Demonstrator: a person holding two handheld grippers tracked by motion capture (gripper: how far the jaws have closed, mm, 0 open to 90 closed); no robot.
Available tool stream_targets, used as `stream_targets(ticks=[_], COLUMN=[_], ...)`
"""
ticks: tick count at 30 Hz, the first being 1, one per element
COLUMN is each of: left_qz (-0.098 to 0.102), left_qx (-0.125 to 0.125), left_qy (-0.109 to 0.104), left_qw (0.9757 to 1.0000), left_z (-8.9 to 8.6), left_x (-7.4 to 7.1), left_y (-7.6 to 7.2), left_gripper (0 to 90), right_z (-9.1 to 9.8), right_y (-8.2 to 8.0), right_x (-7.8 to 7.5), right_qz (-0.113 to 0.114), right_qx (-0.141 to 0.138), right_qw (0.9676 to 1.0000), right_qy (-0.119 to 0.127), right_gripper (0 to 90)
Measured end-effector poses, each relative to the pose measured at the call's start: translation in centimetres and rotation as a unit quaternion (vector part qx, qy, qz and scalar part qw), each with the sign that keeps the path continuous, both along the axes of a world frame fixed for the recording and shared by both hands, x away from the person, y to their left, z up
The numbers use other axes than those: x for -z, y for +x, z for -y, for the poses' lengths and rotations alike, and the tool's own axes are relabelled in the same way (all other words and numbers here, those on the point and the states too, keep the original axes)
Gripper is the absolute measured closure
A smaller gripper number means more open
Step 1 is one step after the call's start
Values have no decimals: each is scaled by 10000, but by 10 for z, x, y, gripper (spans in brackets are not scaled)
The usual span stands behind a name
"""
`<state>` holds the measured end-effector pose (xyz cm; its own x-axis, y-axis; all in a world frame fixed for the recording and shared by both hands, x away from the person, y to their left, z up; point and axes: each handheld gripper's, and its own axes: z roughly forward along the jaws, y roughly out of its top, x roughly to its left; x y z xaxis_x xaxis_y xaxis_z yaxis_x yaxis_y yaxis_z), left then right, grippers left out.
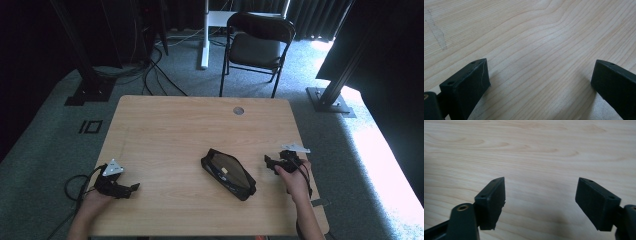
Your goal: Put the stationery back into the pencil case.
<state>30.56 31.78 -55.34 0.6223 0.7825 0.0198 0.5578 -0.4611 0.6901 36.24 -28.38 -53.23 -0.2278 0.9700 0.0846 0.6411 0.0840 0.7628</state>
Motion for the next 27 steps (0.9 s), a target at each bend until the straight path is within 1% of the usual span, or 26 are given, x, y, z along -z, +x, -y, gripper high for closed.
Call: stream_targets(ticks=[2, 3, 4, 5, 6, 8, 9, 10, 11, 12, 14, 15, 17, 18, 20, 24, 27], left_qz=[0, 1, 1, 1, 0, 0, 0, 0, 0, 1, 0, 1, 1, 1, 0, 0, -1], left_qx=[0, -1, -1, -2, 0, -1, -1, -1, 0, -1, 0, 0, 0, -1, 0, -8, -27], left_qy=[1, -1, -1, -1, 0, -1, 0, 0, 0, 0, 0, 0, 0, -1, 0, -4, -8], left_qw=[10000, 10000, 10000, 10000, 10000, 10000, 10000, 10000, 10000, 10000, 10000, 10000, 10000, 10000, 10000, 10000, 10000], left_z=[0, 0, 0, 0, 0, 0, 0, 0, 0, 0, 0, 0, 0, 0, 0, 0, 0], left_x=[0, 0, 0, 0, 0, 0, 0, 0, 0, 0, 0, 0, 0, 0, 0, 0, 0], left_y=[0, 0, 0, 0, 0, 0, 0, 0, 0, 0, 0, 0, 0, 0, 0, 0, -1], left_gripper=[21, 21, 21, 21, 21, 21, 21, 21, 21, 21, 21, 22, 21, 21, 21, 21, 21], right_z=[3, 5, 5, 6, 6, 7, 8, 9, 10, 11, 12, 12, 12, 13, 12, 14, 15], right_y=[-3, -6, -6, -9, -10, -11, -14, -17, -18, -20, -23, -25, -28, -30, -34, -40, -45], right_x=[3, 6, 6, 9, 10, 12, 14, 16, 17, 19, 22, 23, 25, 26, 26, 26, 27], right_qz=[-22, -39, -39, -75, -81, -104, -130, -240, -303, -294, -311, -269, -202, -191, -201, -194, -201], right_qx=[102, 179, 179, 200, 219, 231, 292, 410, 428, 435, 451, 477, 551, 616, 712, 725, 840], right_qw=[9999, 9998, 9998, 9996, 9995, 9994, 9992, 9987, 9983, 9981, 9979, 9977, 9976, 9972, 9966, 9965, 9956], right_qy=[-23, -84, -84, -172, -198, -237, -233, -208, -262, -322, -358, -397, -375, -377, -368, -369, -359], right_gripper=[196, 195, 195, 194, 194, 189, 185, 185, 185, 186, 180, 175, 163, 137, 134, 133, 134])
